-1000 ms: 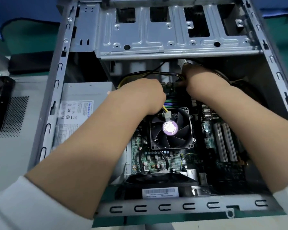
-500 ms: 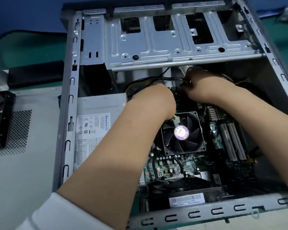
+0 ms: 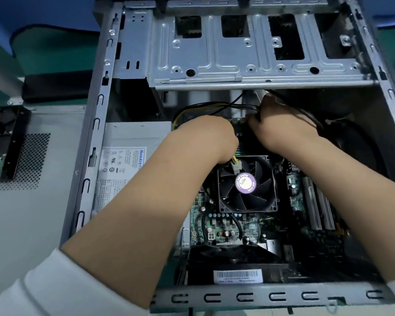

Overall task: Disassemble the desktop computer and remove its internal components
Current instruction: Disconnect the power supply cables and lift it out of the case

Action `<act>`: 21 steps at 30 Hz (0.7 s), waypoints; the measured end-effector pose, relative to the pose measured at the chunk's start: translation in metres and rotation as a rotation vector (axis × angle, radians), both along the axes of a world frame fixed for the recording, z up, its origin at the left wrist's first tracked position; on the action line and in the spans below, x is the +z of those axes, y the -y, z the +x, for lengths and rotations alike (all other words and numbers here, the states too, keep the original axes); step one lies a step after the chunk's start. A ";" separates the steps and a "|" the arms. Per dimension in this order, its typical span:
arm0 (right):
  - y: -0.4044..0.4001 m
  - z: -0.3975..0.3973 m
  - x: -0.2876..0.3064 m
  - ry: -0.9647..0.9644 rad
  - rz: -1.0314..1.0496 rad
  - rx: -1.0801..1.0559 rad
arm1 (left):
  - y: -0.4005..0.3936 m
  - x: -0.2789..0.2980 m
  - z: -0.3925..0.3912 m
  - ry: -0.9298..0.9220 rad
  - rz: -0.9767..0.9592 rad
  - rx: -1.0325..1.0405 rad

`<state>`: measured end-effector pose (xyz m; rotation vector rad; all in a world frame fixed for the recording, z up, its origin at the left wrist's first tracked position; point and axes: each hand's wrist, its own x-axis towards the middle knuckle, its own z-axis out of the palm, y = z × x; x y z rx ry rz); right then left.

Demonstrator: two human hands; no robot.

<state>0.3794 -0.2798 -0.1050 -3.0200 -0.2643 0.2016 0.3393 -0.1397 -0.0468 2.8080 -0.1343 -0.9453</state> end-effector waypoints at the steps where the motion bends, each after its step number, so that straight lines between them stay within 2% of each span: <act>1: 0.000 0.001 0.001 -0.013 0.006 0.001 | 0.000 -0.001 0.000 0.000 0.002 0.006; 7: 0.001 0.003 0.001 -0.075 0.003 0.086 | 0.002 0.000 0.001 0.007 0.006 -0.011; 12: 0.000 0.001 -0.001 -0.034 0.003 0.030 | 0.001 -0.003 0.001 -0.001 0.005 -0.027; 15: 0.002 0.008 0.001 -0.134 0.061 0.009 | -0.001 -0.002 0.002 -0.011 -0.001 -0.022; 18: 0.008 0.015 0.001 -0.227 -0.005 0.063 | 0.001 -0.004 0.002 0.000 -0.008 -0.009; 21: 0.012 0.017 0.000 -0.186 -0.074 0.040 | 0.002 -0.012 0.000 0.024 0.019 0.021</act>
